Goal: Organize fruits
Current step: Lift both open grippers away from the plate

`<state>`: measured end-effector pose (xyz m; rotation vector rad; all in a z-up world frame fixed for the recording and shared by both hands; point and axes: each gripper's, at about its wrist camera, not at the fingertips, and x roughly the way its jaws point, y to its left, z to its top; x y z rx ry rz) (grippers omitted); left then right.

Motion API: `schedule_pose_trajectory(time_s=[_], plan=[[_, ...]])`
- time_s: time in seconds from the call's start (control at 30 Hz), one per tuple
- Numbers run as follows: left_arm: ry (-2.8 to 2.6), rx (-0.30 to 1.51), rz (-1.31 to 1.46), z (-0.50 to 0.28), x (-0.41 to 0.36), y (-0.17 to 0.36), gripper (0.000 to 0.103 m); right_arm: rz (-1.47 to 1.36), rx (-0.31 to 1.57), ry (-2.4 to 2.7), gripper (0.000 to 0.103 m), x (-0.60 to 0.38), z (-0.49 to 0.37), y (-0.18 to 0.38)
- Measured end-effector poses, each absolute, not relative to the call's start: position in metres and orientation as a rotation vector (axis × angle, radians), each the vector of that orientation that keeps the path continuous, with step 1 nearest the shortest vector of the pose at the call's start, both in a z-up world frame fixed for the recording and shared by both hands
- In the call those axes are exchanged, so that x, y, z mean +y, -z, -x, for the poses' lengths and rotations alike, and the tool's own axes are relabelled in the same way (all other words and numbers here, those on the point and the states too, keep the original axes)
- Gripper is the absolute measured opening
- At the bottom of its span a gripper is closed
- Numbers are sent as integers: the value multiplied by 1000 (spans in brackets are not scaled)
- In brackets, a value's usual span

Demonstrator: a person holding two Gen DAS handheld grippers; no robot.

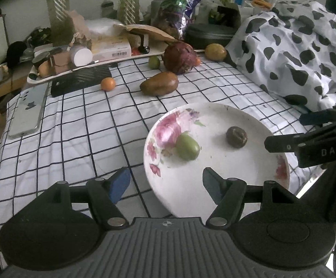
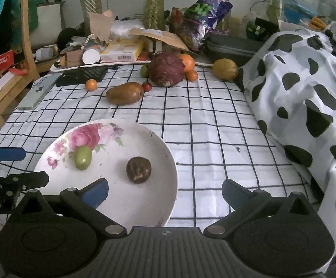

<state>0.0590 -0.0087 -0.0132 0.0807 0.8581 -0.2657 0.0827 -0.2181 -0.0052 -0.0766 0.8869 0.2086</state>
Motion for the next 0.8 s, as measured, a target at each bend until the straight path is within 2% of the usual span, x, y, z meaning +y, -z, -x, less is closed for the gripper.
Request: schedule_pose_trajectory(time_s=[0.8], plan=[[273, 840, -61, -51, -12, 5, 68, 76, 887, -192, 103, -222, -67, 6]])
